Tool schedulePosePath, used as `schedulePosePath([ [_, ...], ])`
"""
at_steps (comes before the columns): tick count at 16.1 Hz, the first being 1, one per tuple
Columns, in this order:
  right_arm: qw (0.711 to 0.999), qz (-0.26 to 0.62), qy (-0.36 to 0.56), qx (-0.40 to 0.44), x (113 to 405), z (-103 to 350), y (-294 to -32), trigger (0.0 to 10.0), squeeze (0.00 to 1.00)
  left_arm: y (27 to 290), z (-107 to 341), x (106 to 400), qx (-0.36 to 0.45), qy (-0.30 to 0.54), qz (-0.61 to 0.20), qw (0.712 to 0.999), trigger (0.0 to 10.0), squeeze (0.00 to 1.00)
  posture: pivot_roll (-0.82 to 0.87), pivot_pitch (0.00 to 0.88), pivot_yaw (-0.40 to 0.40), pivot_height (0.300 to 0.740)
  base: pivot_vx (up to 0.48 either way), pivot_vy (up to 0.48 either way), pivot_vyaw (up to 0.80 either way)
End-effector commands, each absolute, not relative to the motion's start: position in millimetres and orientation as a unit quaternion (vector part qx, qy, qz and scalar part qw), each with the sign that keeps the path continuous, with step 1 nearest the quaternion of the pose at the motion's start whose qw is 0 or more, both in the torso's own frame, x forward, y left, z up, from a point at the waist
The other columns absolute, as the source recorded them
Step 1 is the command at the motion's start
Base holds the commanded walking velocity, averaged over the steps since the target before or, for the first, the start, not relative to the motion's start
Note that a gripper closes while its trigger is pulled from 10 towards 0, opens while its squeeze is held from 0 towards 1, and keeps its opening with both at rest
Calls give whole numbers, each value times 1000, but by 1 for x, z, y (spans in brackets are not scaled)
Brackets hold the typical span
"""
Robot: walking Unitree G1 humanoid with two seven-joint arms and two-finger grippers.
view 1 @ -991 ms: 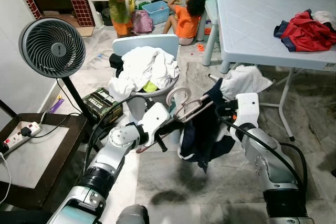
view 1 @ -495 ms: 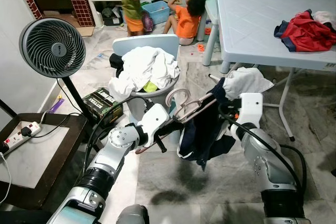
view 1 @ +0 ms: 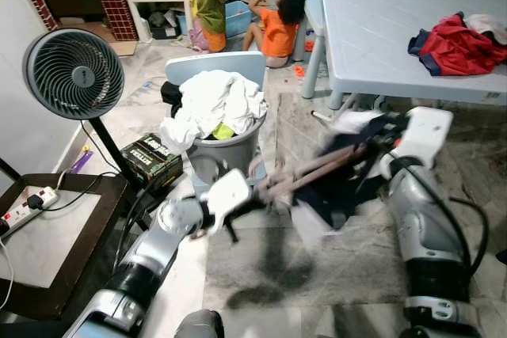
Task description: Hang hanger
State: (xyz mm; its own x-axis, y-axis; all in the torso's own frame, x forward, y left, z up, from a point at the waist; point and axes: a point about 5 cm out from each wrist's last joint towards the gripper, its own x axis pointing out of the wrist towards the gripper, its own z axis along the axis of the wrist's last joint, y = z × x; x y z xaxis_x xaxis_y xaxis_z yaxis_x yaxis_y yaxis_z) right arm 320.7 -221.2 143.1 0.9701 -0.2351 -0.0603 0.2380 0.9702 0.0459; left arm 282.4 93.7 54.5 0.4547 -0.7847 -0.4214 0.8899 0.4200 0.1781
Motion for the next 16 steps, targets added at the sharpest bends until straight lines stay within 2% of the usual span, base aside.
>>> schedulePosePath([
  [1, 988, -151, 14, 23, 324, 149, -231, 0, 0, 96, 57, 279, 203, 139, -515, 821, 0, 0, -12, 24, 18, 740, 0, 0, 0],
  [4, 977, -211, 21, -9, 323, 146, -248, 0, 0, 102, 65, 273, 173, 107, -505, 839, 0, 0, -4, 24, 15, 740, 0, 0, 0],
  [6, 975, -219, 34, -10, 321, 139, -251, 0, 0, 105, 76, 273, 145, 75, -479, 863, 0, 0, -4, 24, 15, 740, 0, 0, 0],
  [7, 974, -221, 44, -17, 318, 132, -252, 471, 0, 110, 83, 273, 123, 54, -450, 883, 0, 0, 5, 27, 14, 740, 0, 0, 0],
  [8, 971, -229, 58, -13, 313, 123, -255, 4745, 0, 119, 89, 276, 96, 37, -392, 914, 3843, 0, 5, 27, 14, 740, 0, 0, 0],
  [9, 972, -229, 60, -10, 313, 121, -255, 7569, 0, 121, 90, 277, 92, 36, -380, 920, 4784, 0, 5, 27, 14, 740, 0, 0, 0],
  [10, 973, -221, 69, -10, 312, 117, -253, 10000, 0, 124, 92, 279, 80, 32, -360, 929, 7647, 0, 5, 27, 14, 740, 0, 0, 0],
  [11, 974, -213, 73, -12, 311, 115, -251, 10000, 0, 127, 93, 281, 74, 29, -335, 939, 10000, 0, 13, 23, 13, 740, 0, 0, 0],
  [13, 979, -193, 65, -2, 307, 112, -242, 10000, 0, 136, 95, 290, 56, 30, -268, 961, 10000, 0, 13, 18, 12, 740, 0, 0, 0],
  [16, 980, -189, 63, 0, 306, 111, -241, 10000, 0, 137, 96, 291, 48, 31, -258, 964, 10000, 0, 13, 18, 12, 740, 0, 0, 0],
])
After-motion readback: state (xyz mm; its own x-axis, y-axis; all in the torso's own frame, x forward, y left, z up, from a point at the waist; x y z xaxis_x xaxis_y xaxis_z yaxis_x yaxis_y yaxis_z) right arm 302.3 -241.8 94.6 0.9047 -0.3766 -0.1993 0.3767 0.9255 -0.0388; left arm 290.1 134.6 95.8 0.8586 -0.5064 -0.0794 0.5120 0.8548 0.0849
